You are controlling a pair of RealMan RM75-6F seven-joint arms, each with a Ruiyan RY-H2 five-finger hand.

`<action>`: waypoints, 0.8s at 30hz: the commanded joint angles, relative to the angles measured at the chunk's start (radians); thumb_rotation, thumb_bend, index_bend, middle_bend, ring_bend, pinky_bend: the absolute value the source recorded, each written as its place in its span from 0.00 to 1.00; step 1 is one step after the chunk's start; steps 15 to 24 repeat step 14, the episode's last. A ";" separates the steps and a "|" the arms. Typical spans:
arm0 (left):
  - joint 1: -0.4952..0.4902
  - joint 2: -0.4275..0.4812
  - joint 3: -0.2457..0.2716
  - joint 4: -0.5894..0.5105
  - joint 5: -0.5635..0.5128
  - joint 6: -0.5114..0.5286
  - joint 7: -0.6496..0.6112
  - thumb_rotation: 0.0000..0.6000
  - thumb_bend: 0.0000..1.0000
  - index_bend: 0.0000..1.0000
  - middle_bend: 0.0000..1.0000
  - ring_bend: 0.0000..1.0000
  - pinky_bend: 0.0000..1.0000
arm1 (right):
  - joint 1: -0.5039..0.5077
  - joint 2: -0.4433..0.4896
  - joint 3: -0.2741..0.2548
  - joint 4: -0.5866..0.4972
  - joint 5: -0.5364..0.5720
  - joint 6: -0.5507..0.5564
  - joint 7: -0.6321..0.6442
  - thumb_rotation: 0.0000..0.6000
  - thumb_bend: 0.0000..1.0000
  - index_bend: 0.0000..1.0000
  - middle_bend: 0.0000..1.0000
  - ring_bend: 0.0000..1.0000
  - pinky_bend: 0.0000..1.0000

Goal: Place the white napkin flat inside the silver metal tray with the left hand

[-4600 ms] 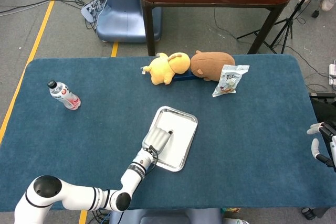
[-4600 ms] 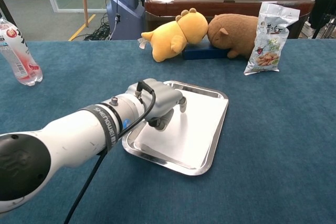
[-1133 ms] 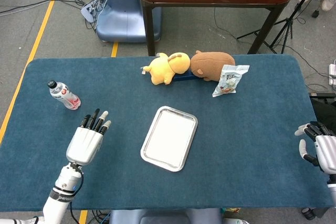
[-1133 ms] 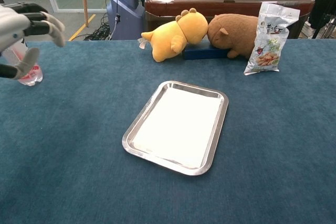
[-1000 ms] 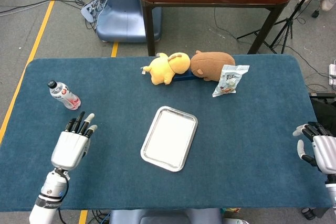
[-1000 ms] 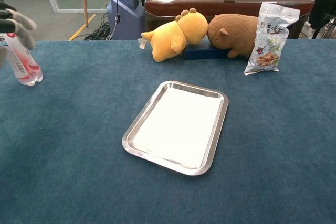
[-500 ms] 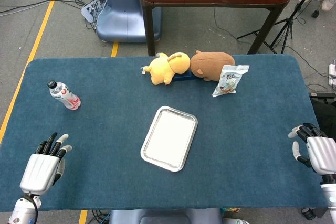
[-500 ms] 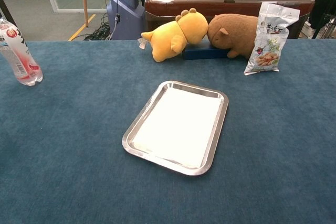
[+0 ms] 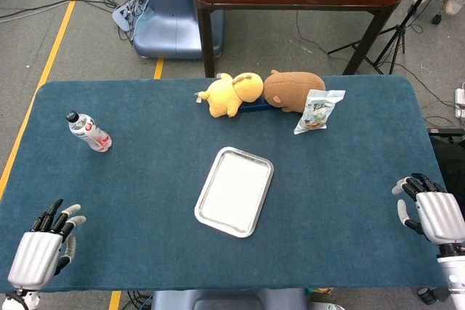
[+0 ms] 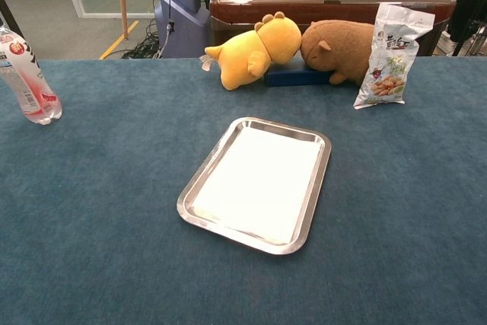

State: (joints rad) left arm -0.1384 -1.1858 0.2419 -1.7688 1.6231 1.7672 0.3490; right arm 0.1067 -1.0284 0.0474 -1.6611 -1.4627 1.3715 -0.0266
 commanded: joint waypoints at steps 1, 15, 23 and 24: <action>0.018 0.016 -0.024 0.012 -0.008 -0.011 -0.056 1.00 0.62 0.36 0.35 0.11 0.20 | 0.002 -0.005 -0.001 -0.002 0.001 -0.003 -0.010 1.00 0.57 0.43 0.35 0.18 0.29; 0.048 0.043 -0.081 0.036 0.001 -0.053 -0.165 1.00 0.60 0.36 0.38 0.13 0.20 | 0.009 -0.014 0.001 0.004 0.018 -0.015 -0.022 1.00 0.57 0.43 0.35 0.18 0.29; 0.048 0.043 -0.081 0.036 0.001 -0.053 -0.165 1.00 0.60 0.36 0.38 0.13 0.20 | 0.009 -0.014 0.001 0.004 0.018 -0.015 -0.022 1.00 0.57 0.43 0.35 0.18 0.29; 0.048 0.043 -0.081 0.036 0.001 -0.053 -0.165 1.00 0.60 0.36 0.38 0.13 0.20 | 0.009 -0.014 0.001 0.004 0.018 -0.015 -0.022 1.00 0.57 0.43 0.35 0.18 0.29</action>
